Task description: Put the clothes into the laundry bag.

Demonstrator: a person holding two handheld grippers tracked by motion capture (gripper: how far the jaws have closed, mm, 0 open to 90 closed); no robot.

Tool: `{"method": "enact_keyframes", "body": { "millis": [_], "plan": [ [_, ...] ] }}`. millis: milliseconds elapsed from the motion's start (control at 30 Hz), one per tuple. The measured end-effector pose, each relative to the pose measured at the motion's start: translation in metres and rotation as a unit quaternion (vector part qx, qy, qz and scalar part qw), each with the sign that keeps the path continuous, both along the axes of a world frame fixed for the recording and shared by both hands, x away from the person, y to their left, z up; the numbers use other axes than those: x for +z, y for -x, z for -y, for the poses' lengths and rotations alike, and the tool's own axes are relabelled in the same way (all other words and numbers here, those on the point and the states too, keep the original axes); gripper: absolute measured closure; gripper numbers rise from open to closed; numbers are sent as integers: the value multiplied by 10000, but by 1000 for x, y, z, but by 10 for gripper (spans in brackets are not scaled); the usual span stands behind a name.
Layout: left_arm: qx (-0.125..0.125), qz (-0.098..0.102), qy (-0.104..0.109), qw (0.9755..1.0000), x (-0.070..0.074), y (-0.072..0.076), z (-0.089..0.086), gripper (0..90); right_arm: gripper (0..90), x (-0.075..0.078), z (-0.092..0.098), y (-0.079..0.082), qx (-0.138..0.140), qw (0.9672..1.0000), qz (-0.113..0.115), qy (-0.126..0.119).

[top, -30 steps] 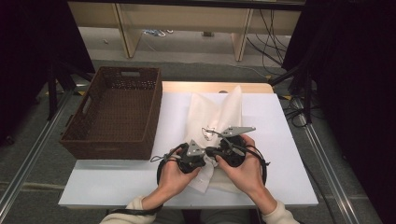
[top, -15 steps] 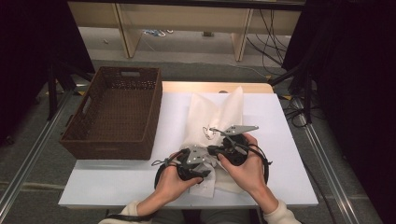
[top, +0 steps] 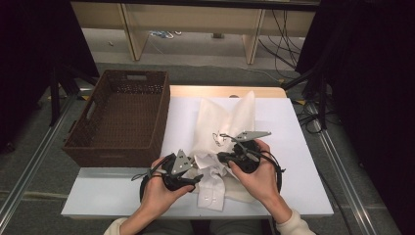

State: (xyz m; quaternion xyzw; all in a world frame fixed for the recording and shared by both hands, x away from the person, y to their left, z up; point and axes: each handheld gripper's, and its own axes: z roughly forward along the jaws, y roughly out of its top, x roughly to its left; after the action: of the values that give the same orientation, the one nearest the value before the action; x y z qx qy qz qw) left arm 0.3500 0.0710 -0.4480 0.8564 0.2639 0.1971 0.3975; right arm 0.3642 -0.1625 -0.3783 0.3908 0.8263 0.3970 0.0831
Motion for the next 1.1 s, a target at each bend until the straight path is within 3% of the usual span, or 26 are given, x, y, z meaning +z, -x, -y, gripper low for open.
{"method": "enact_keyframes", "body": {
  "millis": [33,67,133,167,233,300,333,400,533,567,767,800,867,900,1000,1100],
  "plan": [
    [33,115,53,9999,-2,-2,1,296,888,-1,-1,1,-61,9999,-78,-90],
    [-17,62,-35,10000,-1,-4,1,298,888,-1,-1,1,-54,9999,-77,-89],
    [-57,237,-58,9997,-1,-5,3,332,888,-1,-1,0,-26,9999,-63,-90],
    [-84,155,47,9998,-2,-4,6,356,888,-1,-1,1,-48,9999,-82,-90],
    [-196,212,135,9995,-1,0,11,382,888,-2,-1,0,-1,10000,-54,-72],
    [-217,283,158,9992,0,2,15,399,888,-2,-1,0,-72,10000,-36,-52],
    [-245,294,56,9992,0,1,15,400,888,-2,-1,0,-31,10000,-66,-63],
    [-207,217,54,9995,-1,-3,16,396,887,-3,-1,-1,12,9999,84,-55],
    [-258,185,207,9993,-1,-6,21,417,888,-4,-3,0,-68,9999,68,-116],
    [-273,201,208,9992,-1,-6,22,438,888,-3,-1,-1,18,10000,36,-23],
    [-428,352,115,9984,0,-10,30,673,888,-2,-1,-1,37,10000,43,-16],
    [-453,292,74,9985,0,-11,32,712,887,-4,-3,-1,-66,9999,67,-119],
    [-442,191,105,9988,-3,-13,35,780,888,-3,-3,0,-64,10000,17,-72],
    [-433,164,149,9988,-5,-13,38,803,888,-3,-2,-1,39,10000,64,-15],
    [-487,135,60,9987,-8,-14,43,820,888,-3,-2,0,-5,10000,5,-40],
    [-451,230,106,9987,-13,-17,49,822,888,-3,-1,-1,-8,10000,35,22]
  ]
}}
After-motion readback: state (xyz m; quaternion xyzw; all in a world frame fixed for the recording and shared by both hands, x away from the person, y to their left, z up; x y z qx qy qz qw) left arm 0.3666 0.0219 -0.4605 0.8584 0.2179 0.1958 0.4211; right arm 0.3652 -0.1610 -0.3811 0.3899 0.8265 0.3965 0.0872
